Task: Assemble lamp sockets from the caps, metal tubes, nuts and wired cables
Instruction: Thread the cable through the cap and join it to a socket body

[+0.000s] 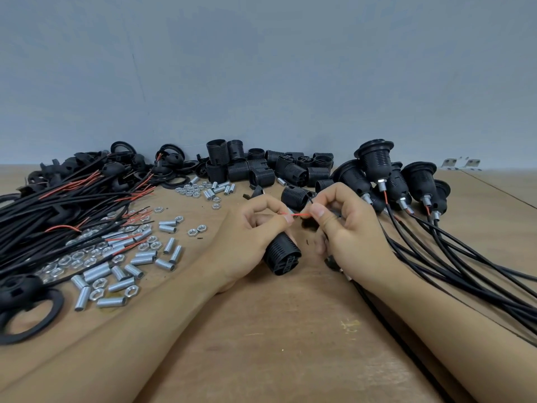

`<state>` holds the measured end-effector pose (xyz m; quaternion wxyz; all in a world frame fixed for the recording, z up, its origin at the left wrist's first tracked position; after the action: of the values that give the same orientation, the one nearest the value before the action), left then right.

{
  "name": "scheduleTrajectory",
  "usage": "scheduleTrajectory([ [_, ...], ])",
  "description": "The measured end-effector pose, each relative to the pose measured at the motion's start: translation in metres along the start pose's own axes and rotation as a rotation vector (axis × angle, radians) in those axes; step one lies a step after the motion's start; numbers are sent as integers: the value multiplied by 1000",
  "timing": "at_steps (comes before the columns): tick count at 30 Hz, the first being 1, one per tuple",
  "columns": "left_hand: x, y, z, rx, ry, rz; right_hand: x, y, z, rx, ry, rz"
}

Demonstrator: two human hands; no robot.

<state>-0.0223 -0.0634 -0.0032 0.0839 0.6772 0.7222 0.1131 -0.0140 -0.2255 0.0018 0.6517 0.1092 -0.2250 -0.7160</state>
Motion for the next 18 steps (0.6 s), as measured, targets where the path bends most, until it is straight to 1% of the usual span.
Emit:
scheduleTrajectory([
  [4, 1, 1, 0, 37, 25, -18, -3, 1, 0, -7, 50, 38],
  [10, 1, 1, 0, 12, 15, 4, -2, -1, 6, 127, -8, 93],
  [15, 3, 3, 1, 39, 11, 0, -3, 0, 6, 112, -21, 136],
  [18, 3, 2, 2, 63, 27, -21, -3, 1, 6, 92, -12, 113],
])
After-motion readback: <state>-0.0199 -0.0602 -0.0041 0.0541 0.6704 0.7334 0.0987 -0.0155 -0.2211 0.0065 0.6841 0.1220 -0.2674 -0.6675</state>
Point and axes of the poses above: each hand's wrist, its own y-axis towards the middle knuckle, its own x-axis out of the back of the hand, z = x × y, the point moved 3 cm from there along y, towards the middle knuckle, and after that the axes turned 11 degrees about -z, right-handed, at the moved point
